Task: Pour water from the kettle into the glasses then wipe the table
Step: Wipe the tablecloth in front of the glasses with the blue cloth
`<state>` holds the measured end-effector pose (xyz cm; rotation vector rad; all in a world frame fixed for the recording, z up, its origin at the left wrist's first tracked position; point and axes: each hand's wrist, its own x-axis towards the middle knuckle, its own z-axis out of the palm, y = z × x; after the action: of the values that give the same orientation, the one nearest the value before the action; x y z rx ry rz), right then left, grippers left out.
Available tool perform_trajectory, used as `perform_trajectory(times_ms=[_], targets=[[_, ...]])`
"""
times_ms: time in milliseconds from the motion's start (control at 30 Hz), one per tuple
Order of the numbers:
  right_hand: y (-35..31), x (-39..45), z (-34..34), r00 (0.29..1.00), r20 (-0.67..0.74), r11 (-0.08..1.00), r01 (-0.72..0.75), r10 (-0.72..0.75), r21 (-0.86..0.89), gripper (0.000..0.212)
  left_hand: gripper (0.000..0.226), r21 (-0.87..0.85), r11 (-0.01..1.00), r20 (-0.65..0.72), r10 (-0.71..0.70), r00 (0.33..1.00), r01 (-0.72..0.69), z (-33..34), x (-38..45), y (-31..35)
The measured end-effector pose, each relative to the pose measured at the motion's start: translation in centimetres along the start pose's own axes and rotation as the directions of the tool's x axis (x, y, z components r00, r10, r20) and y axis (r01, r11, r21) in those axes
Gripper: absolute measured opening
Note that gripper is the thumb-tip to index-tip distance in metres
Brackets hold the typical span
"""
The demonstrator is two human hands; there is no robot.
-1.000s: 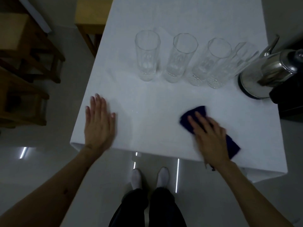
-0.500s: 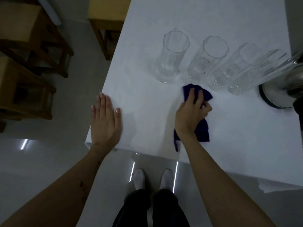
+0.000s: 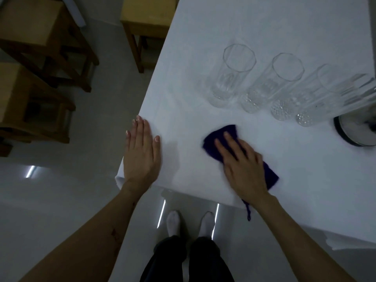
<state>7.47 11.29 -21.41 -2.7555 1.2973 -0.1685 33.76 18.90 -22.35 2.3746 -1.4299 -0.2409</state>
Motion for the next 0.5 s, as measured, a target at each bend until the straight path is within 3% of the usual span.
perform_trajectory(times_ms=[100,200,367,500], targets=[[-0.6,2.8,0.2,0.962,-0.016,0.962,-0.273,0.274,0.009,0.055,0.063,-0.011,1.000,0.006,0.000,1.000,0.000,0.1,-0.1,0.1],[-4.4,7.2,0.7,0.942,-0.007,0.939,-0.333,0.334,0.084,0.055,0.064,-0.022,1.000,0.012,-0.002,1.000,0.003,0.1,0.0,0.0],[-7.2,6.2,1.5,0.998,-0.029,0.995,0.065,-0.062,0.076,0.053,0.061,-0.027,1.000,0.033,0.000,0.999,0.000,0.2,0.0,-0.4],[-3.2,0.1,1.2,0.928,0.005,0.927,0.370,-0.371,0.064,0.070,0.060,-0.023,1.000,0.033,0.009,0.999,-0.009,0.1,0.0,-0.4]])
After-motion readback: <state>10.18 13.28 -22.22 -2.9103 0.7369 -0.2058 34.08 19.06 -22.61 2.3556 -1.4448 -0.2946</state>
